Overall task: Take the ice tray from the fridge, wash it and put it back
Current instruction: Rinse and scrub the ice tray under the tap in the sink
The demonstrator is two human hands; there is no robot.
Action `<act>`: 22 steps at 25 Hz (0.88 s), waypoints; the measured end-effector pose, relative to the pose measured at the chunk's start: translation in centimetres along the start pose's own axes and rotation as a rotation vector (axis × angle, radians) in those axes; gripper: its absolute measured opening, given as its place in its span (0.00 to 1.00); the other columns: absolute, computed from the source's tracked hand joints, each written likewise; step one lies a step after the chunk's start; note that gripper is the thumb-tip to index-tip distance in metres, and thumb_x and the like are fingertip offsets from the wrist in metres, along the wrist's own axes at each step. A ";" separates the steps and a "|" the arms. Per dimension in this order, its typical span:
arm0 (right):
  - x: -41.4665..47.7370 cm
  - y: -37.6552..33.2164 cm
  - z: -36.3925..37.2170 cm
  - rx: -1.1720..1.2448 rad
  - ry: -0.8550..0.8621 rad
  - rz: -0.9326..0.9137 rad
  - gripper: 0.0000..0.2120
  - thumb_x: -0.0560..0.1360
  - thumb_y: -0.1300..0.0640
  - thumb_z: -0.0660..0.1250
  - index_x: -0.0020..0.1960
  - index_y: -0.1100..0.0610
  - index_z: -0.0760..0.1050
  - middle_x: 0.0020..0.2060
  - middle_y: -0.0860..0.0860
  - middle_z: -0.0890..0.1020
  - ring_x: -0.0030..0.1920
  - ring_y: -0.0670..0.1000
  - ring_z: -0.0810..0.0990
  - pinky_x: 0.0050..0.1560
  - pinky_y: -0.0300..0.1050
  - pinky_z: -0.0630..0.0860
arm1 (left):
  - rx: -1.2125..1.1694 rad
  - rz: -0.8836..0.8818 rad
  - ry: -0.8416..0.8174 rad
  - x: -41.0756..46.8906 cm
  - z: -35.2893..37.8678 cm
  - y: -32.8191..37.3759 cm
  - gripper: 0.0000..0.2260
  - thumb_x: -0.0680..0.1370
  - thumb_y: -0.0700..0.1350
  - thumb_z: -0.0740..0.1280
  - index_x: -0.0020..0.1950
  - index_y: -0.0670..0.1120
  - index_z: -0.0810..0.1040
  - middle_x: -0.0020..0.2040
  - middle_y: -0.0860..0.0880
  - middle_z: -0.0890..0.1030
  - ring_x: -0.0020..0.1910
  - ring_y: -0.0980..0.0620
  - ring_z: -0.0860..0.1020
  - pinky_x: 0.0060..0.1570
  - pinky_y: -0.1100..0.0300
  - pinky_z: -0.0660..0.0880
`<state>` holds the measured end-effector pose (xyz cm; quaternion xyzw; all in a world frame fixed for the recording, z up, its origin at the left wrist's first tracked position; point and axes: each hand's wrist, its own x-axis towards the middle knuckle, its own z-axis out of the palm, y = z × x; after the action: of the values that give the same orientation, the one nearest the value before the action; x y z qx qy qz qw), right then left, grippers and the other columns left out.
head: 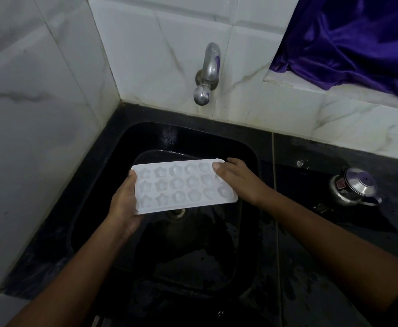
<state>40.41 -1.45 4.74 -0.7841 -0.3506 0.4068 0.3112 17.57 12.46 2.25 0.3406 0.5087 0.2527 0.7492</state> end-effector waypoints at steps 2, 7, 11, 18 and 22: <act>0.3 -0.2 -0.9 -0.063 0.009 -0.010 0.17 0.81 0.32 0.59 0.54 0.41 0.79 0.74 0.47 0.66 0.74 0.51 0.69 0.69 0.47 0.66 | 0.006 -0.003 -0.012 -0.2 0.1 0.0 0.21 0.88 0.57 0.57 0.62 0.44 0.82 0.52 0.45 0.89 0.46 0.48 0.89 0.35 0.58 0.84; 0.8 0.0 -0.7 -0.997 0.122 -0.309 0.34 0.79 0.27 0.46 0.65 0.49 0.77 0.79 0.57 0.63 0.76 0.61 0.67 0.73 0.62 0.67 | -0.008 -0.018 -0.025 -0.3 0.4 -0.5 0.20 0.88 0.57 0.58 0.61 0.44 0.82 0.50 0.46 0.90 0.46 0.48 0.89 0.34 0.58 0.84; 0.4 0.1 0.8 -0.241 0.001 -0.075 0.32 0.79 0.27 0.57 0.75 0.45 0.73 0.84 0.48 0.53 0.81 0.55 0.58 0.76 0.53 0.59 | -0.032 -0.005 0.005 0.2 -0.2 -0.5 0.23 0.87 0.59 0.57 0.65 0.43 0.82 0.55 0.44 0.89 0.49 0.47 0.89 0.35 0.56 0.84; 1.4 0.2 -0.2 -0.713 0.073 -0.246 0.23 0.82 0.30 0.54 0.57 0.45 0.79 0.70 0.53 0.69 0.65 0.55 0.74 0.65 0.58 0.73 | -0.038 -0.022 -0.011 -0.3 -0.8 -0.8 0.22 0.87 0.59 0.58 0.64 0.44 0.82 0.57 0.44 0.88 0.51 0.46 0.88 0.38 0.55 0.85; 1.1 0.7 1.0 -1.118 0.211 -0.366 0.35 0.81 0.29 0.47 0.71 0.52 0.74 0.81 0.60 0.61 0.76 0.64 0.66 0.72 0.65 0.66 | -0.036 -0.006 -0.008 -0.4 -0.6 -1.0 0.22 0.87 0.58 0.58 0.65 0.43 0.82 0.55 0.44 0.89 0.49 0.46 0.89 0.37 0.56 0.84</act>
<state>40.21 -0.75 3.27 -0.7920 -0.6080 0.0204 -0.0504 16.93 11.62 1.58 0.3264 0.5021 0.2583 0.7581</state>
